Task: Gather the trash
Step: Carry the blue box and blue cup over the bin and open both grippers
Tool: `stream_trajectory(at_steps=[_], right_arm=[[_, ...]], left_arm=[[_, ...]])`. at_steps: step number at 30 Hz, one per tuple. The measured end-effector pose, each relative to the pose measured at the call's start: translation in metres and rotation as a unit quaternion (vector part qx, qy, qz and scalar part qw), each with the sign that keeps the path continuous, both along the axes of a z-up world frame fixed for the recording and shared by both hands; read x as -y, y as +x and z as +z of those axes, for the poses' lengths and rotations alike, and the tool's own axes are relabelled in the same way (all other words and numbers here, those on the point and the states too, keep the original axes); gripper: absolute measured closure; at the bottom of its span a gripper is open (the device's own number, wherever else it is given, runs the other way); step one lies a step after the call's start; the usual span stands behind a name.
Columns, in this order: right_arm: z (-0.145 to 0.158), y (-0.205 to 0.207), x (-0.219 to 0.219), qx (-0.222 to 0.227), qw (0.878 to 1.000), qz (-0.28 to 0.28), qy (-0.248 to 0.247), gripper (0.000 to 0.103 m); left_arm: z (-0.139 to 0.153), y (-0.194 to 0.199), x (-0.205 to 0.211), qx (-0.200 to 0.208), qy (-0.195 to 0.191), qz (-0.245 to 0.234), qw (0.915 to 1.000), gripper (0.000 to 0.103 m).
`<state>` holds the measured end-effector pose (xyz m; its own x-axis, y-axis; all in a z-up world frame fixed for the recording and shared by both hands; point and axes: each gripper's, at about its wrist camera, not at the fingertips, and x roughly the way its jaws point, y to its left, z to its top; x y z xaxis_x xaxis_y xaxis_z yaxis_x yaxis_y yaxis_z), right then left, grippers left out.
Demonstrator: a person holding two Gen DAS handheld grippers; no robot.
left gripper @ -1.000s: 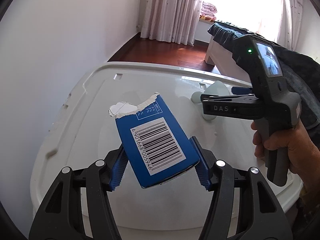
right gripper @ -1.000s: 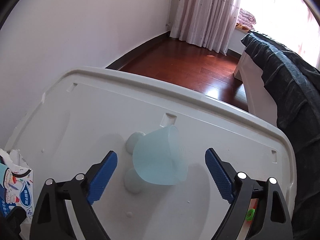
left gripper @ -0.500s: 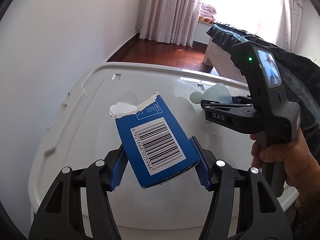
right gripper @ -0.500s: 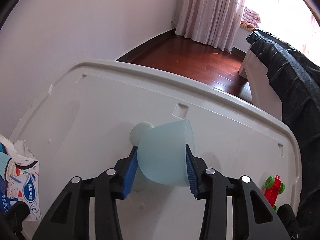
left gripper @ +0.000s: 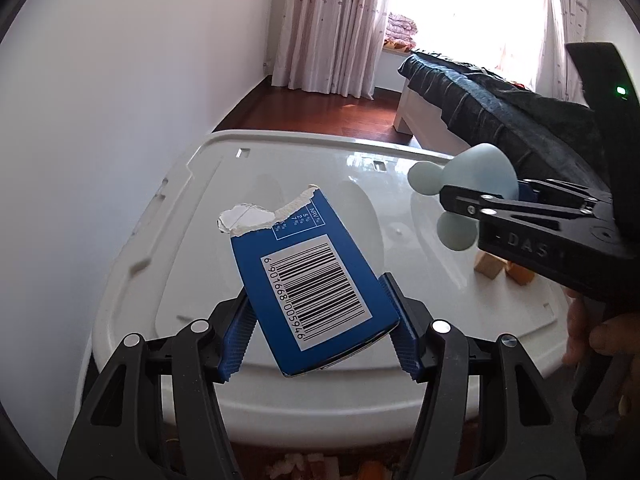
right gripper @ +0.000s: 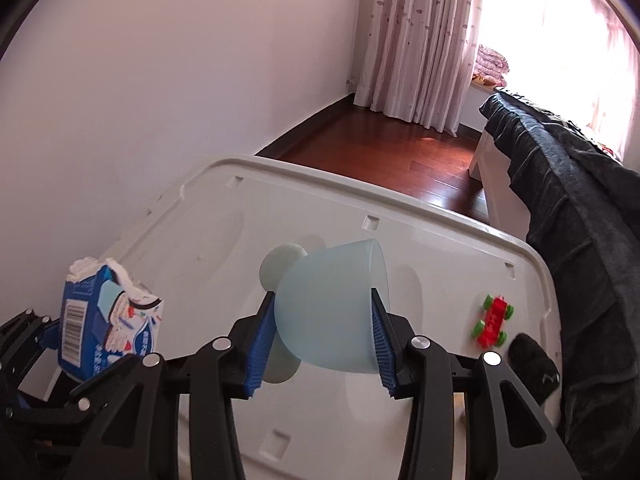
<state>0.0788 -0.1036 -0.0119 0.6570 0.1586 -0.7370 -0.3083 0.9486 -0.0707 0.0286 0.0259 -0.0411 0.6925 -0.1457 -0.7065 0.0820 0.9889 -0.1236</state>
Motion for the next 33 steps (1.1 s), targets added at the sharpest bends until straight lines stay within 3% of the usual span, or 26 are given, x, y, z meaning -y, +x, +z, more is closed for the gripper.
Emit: stream_trajectory(at_steps=[8,12,19,21,23,24,26,28,33], right_arm=[[-0.022,-0.129,0.008,-0.042,0.999,-0.011,0.02,0.059],[-0.042,-0.173,0.012,-0.082,0.996,-0.021,0.035,0.07],[-0.092,-0.226,0.004,-0.149,0.989,-0.012,0.017,0.07],[-0.101,-0.231,0.002,-0.16,0.987,-0.013,0.016,0.063],[-0.1,-0.234,0.004,-0.153,0.988,-0.029,0.009,0.041],[-0.097,-0.232,0.007,-0.145,0.988,-0.041,0.006,0.039],[-0.09,-0.229,0.016,-0.131,0.989,-0.068,0.003,0.031],[-0.079,-0.225,0.03,-0.112,0.989,-0.096,0.004,0.03],[-0.06,-0.217,0.054,-0.08,0.989,-0.127,0.016,0.025]], left_arm=[[-0.011,-0.077,-0.008,-0.031,0.01,-0.035,0.9989,0.045],[-0.021,-0.107,-0.004,-0.047,0.02,-0.058,0.997,0.045],[-0.038,-0.129,0.0,-0.068,0.024,-0.076,0.9945,0.045],[-0.034,-0.131,0.003,-0.064,0.023,-0.077,0.9947,0.044],[-0.031,-0.134,0.006,-0.057,0.025,-0.078,0.995,0.041],[-0.029,-0.134,0.008,-0.051,0.029,-0.077,0.9953,0.037],[-0.028,-0.134,0.011,-0.056,0.051,-0.067,0.9949,0.013],[-0.034,-0.131,0.014,-0.077,0.071,-0.063,0.9925,0.011],[-0.05,-0.128,0.019,-0.121,0.07,-0.075,0.9873,0.011]])
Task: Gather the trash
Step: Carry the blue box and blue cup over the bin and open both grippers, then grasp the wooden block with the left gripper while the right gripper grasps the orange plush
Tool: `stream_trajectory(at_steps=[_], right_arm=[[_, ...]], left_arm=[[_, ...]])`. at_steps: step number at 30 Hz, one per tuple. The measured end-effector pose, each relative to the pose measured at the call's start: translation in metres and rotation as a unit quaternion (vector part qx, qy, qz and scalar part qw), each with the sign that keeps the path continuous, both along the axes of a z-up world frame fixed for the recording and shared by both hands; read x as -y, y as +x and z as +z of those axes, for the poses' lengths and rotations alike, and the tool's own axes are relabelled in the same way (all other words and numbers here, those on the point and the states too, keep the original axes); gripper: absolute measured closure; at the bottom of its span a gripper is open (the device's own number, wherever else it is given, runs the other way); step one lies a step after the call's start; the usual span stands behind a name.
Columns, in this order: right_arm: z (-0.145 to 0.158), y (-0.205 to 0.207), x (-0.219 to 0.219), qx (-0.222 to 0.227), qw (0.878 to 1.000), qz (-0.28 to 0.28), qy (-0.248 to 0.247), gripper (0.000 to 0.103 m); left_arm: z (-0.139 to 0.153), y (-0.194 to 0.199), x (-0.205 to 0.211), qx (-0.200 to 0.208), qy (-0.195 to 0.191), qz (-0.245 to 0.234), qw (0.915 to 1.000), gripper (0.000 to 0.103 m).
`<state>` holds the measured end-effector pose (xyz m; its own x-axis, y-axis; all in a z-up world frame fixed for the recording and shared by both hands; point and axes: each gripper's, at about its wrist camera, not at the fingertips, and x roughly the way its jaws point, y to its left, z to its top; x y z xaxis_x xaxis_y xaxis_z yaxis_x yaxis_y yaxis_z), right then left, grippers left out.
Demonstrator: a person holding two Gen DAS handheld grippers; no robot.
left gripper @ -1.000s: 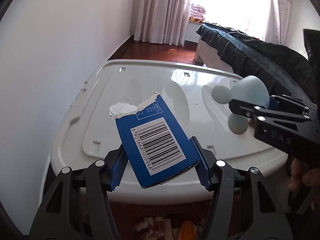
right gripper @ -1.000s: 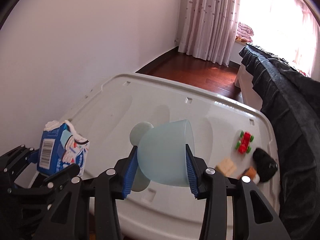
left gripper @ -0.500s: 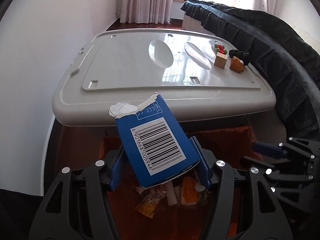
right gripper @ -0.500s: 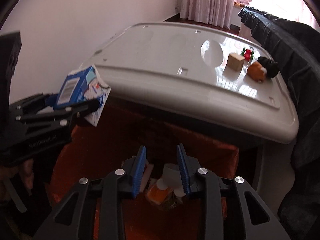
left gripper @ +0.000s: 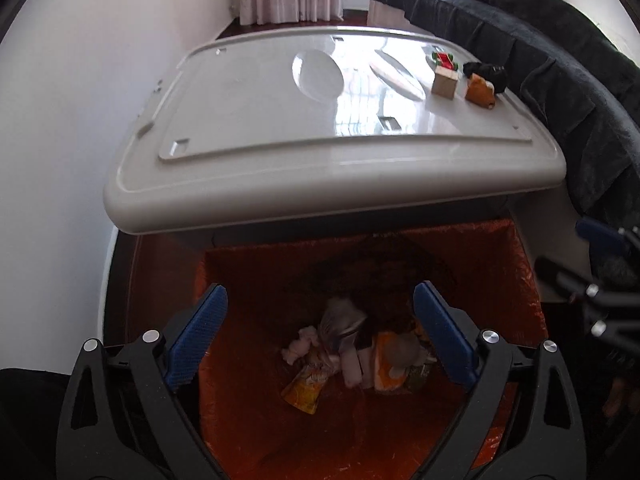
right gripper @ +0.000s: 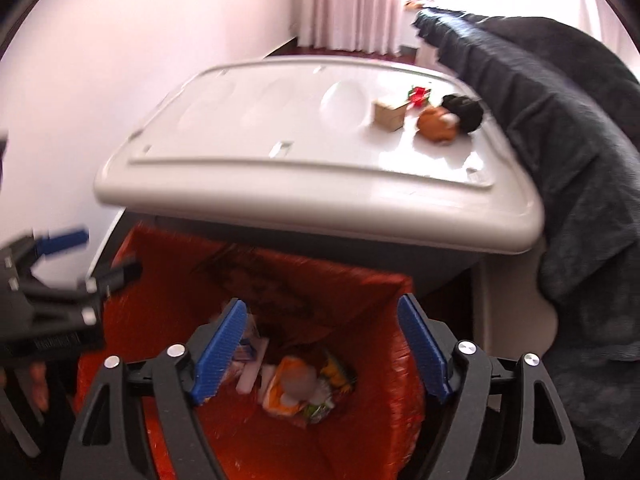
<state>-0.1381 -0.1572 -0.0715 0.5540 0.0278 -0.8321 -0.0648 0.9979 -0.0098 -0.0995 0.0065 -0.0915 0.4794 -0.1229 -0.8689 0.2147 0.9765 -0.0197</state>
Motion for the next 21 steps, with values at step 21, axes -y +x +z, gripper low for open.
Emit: stream_trajectory(at_steps=[21], right_arm=[[0.122,0.013,0.069,0.176,0.981,-0.078,-0.02,0.018]], left_arm=[[0.047,0.087,0.093,0.101,-0.094,-0.119,0.9833,0.011]])
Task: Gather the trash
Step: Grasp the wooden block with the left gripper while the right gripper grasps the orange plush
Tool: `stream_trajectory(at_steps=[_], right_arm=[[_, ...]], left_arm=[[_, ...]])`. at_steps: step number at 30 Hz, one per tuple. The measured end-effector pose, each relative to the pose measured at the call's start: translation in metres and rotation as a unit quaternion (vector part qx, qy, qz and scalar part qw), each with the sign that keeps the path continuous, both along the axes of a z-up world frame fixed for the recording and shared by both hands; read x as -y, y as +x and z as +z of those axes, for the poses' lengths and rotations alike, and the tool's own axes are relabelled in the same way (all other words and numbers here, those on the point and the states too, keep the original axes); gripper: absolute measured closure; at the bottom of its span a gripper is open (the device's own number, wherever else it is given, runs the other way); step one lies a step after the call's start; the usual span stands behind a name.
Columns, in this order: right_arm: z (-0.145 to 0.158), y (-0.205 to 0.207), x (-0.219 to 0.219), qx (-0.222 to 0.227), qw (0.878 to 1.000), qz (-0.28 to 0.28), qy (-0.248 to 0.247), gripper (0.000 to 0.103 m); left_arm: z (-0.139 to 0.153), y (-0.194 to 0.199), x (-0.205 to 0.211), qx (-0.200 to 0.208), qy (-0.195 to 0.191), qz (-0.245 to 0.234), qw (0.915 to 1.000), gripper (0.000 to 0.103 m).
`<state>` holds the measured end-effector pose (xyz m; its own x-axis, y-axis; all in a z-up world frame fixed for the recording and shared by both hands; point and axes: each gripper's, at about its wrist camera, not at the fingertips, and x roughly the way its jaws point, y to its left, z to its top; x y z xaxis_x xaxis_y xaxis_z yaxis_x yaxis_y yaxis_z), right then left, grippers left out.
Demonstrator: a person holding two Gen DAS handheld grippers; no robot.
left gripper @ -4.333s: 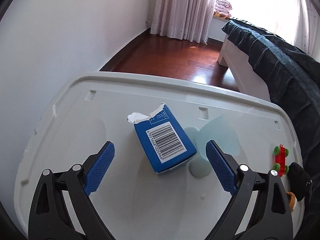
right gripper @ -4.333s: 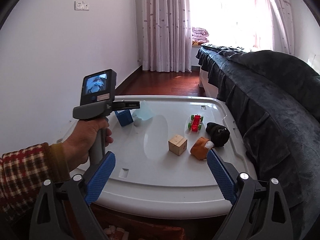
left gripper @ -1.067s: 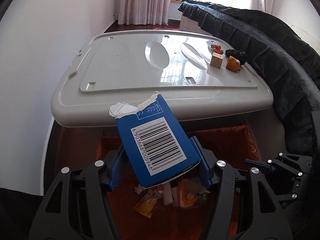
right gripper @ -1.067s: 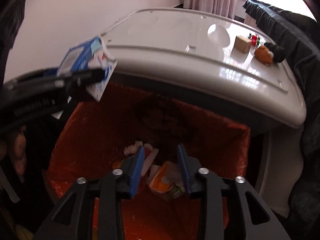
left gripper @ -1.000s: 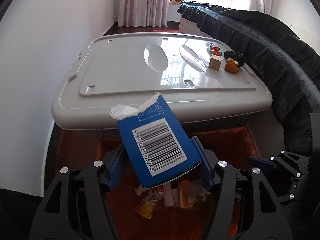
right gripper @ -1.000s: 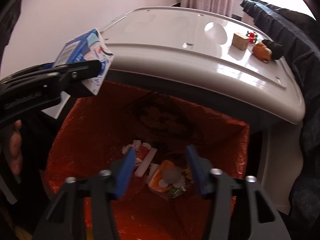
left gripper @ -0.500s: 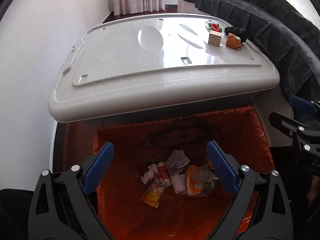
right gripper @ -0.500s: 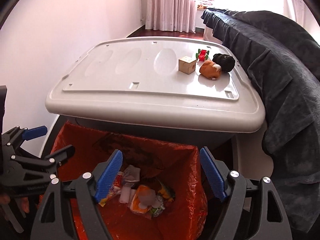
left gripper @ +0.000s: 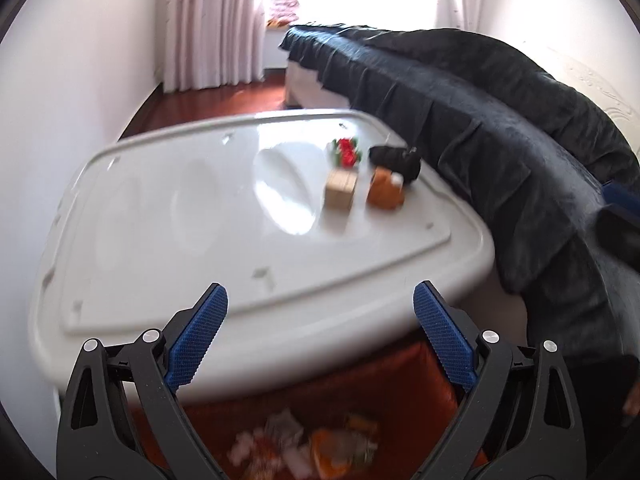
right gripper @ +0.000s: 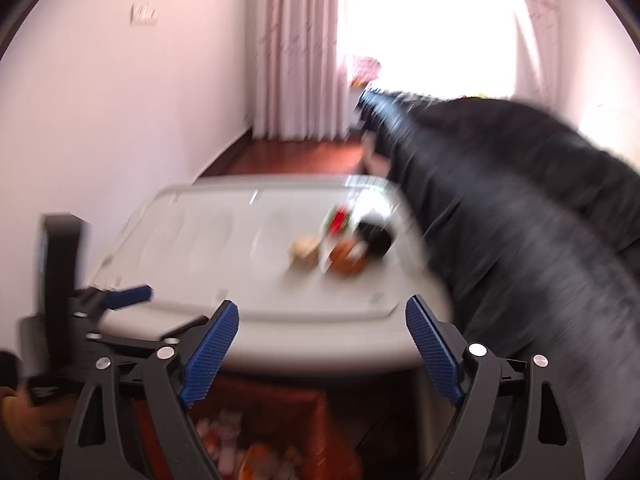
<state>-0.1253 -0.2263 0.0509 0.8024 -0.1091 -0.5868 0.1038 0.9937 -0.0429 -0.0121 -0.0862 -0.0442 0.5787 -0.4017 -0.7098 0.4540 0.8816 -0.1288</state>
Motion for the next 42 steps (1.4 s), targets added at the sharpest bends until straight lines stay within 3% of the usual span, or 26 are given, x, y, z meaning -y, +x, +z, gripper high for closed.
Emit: stream_trajectory(at_steps=[4,10,15,19,22,26,35,39,42], right_arm=[[0.011,-0.001,0.018,0.022,1.0,-0.017,0.013,0.017],[-0.011,0.015,0.033,-0.001,1.0,-0.019,0.021,0.017],[-0.025,0.022,0.044,-0.019,0.999,-0.015,0.045,0.017],[-0.029,0.024,0.047,-0.022,0.998,-0.012,0.055,0.017],[-0.031,0.024,0.047,-0.026,0.998,-0.006,0.06,0.017],[-0.033,0.025,0.046,-0.028,0.998,-0.001,0.061,0.017],[-0.037,0.038,0.05,-0.044,0.998,-0.011,0.053,0.016],[-0.038,0.079,0.046,-0.055,0.998,-0.01,0.043,0.015],[-0.057,0.121,0.041,-0.077,0.996,-0.015,0.042,0.015]], left_arm=[[-0.013,0.047,0.039,-0.012,0.02,-0.005,0.9997,0.011],[-0.04,0.104,0.076,-0.048,0.034,-0.021,0.998,0.012],[-0.059,0.129,0.095,-0.065,0.056,-0.041,0.9955,0.031],[-0.07,0.143,0.1,-0.083,0.054,-0.039,0.9943,0.041],[-0.072,0.149,0.105,-0.08,0.057,-0.039,0.9944,0.043],[-0.079,0.159,0.109,-0.09,0.068,-0.039,0.9928,0.066],[-0.066,0.152,0.087,-0.082,0.05,-0.007,0.9954,0.066],[-0.045,0.128,0.063,-0.048,0.048,0.002,0.9977,0.066],[-0.032,0.109,0.042,-0.028,0.038,0.012,0.9988,0.066]])
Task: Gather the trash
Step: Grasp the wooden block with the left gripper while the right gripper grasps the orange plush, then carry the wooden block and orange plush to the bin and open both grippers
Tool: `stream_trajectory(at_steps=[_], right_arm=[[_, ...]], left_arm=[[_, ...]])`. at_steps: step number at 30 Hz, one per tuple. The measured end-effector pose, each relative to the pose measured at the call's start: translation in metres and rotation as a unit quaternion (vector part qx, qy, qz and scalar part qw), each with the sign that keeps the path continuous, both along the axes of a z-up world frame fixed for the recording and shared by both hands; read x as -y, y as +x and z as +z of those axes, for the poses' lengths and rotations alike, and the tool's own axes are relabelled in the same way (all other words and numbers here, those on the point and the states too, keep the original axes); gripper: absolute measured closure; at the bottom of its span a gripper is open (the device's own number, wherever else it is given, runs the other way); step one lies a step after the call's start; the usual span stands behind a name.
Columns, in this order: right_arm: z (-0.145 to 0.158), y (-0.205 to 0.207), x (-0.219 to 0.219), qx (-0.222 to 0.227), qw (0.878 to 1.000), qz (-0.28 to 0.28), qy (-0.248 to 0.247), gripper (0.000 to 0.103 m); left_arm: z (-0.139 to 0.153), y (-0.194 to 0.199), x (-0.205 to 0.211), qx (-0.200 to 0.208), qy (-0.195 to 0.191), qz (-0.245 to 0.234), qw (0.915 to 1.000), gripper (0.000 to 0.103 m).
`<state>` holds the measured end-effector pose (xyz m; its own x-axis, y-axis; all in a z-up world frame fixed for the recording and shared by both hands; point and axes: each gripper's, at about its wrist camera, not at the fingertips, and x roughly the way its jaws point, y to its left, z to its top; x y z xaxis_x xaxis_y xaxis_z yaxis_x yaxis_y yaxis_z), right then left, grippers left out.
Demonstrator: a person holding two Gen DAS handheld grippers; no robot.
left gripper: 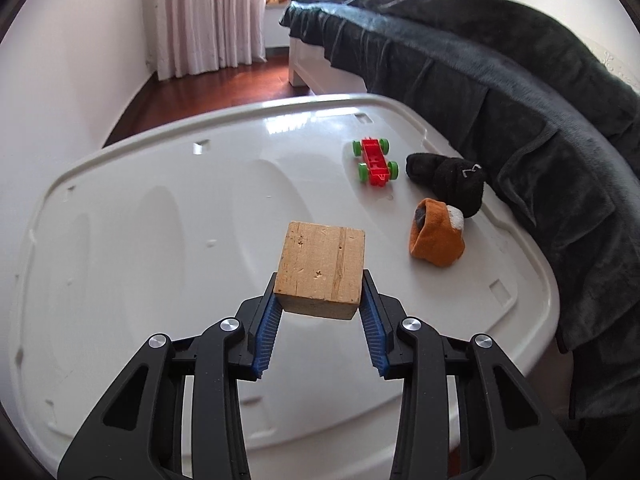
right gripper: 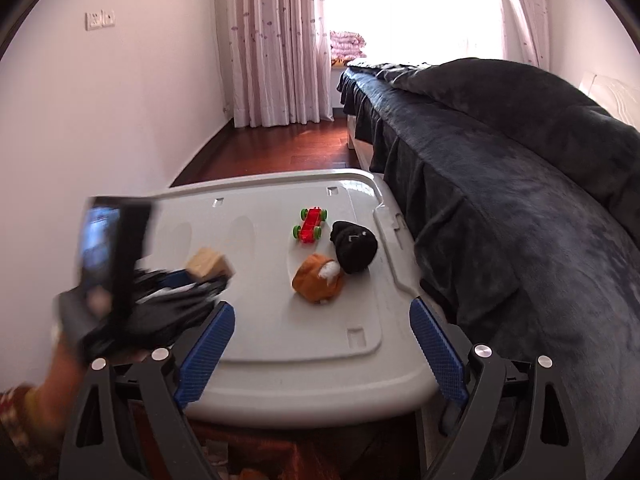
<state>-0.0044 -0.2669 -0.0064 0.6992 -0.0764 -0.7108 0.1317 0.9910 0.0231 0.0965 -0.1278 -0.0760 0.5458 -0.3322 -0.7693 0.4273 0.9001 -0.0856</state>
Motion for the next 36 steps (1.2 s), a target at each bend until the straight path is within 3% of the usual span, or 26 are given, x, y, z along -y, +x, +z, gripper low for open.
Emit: stream_trajectory(at_steps=[7,13,18,23,36], right_arm=[[-0.071,0.081,-0.005,-0.06,0.997,-0.054,-0.009,0.017],[-0.099,0.118,-0.003,-0.092,0.991,-0.095,0.011,0.021],[-0.107,0.133,0.0,-0.113,0.988,-0.108,0.006,0.037],[-0.106,0.126,0.006,-0.114,0.989,-0.091,0.008,0.067],[-0.066,0.074,-0.003,-0.064,0.996,-0.044,0.042,0.07]], left_arm=[[0.008,-0.035,-0.037,0.012,-0.016,0.012,0.9997,0.066],[0.005,-0.047,-0.051,0.01,-0.021,0.012,0.9997,0.066],[0.005,-0.047,-0.055,0.008,-0.033,0.009,0.9994,0.066],[0.005,-0.05,-0.057,0.008,-0.039,0.008,0.9992,0.066],[0.014,-0.07,-0.06,0.015,-0.041,0.007,0.999,0.066]])
